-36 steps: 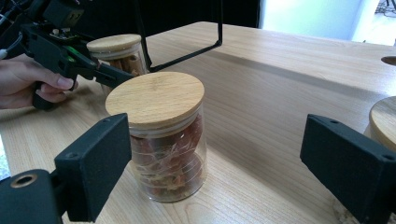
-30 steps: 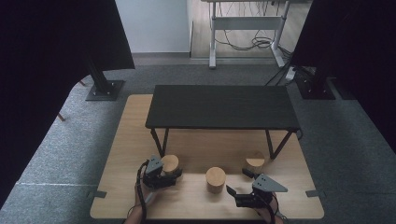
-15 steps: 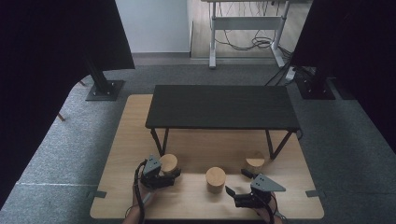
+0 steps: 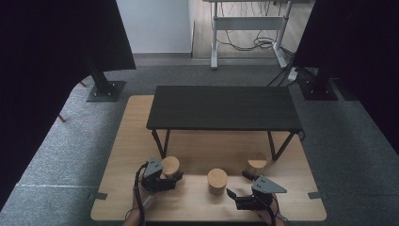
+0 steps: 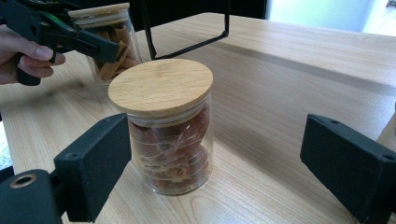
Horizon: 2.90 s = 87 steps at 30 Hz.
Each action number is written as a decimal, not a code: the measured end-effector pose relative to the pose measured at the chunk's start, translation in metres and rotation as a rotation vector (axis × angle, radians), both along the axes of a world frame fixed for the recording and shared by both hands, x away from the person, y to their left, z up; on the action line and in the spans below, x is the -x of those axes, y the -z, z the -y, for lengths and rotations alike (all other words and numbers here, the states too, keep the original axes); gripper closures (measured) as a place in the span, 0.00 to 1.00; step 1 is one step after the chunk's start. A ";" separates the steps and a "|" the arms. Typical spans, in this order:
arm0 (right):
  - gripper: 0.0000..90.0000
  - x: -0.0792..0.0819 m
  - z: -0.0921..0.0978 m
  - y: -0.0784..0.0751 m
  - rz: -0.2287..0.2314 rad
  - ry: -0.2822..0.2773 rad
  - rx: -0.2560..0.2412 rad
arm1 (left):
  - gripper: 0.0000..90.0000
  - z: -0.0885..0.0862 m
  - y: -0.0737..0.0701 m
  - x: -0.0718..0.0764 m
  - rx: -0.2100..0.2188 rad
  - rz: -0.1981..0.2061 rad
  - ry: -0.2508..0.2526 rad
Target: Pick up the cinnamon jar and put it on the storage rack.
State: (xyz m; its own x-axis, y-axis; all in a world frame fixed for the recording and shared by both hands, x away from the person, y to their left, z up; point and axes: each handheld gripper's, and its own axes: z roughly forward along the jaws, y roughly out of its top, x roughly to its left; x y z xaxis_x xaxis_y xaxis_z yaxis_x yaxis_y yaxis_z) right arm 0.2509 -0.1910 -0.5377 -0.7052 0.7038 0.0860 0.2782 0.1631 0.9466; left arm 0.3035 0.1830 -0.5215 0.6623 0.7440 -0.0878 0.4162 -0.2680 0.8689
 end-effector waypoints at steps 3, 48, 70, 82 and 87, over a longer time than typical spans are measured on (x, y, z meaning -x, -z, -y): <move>0.09 0.000 0.000 0.000 -0.001 0.000 0.001 | 0.28 -0.001 -0.001 0.001 -0.001 0.001 0.001; 0.08 0.000 0.002 -0.001 0.012 0.022 0.009 | 0.28 -0.001 -0.040 0.008 0.009 0.067 0.043; 0.08 0.001 0.003 -0.002 0.022 0.045 0.008 | 0.28 0.001 -0.059 0.009 0.003 0.073 0.049; 0.08 0.001 0.002 -0.002 0.023 0.055 0.004 | 0.28 0.003 -0.070 0.012 -0.013 0.085 0.056; 0.08 0.001 0.002 -0.002 0.027 0.070 0.007 | 0.28 0.006 -0.071 0.012 -0.019 0.090 0.048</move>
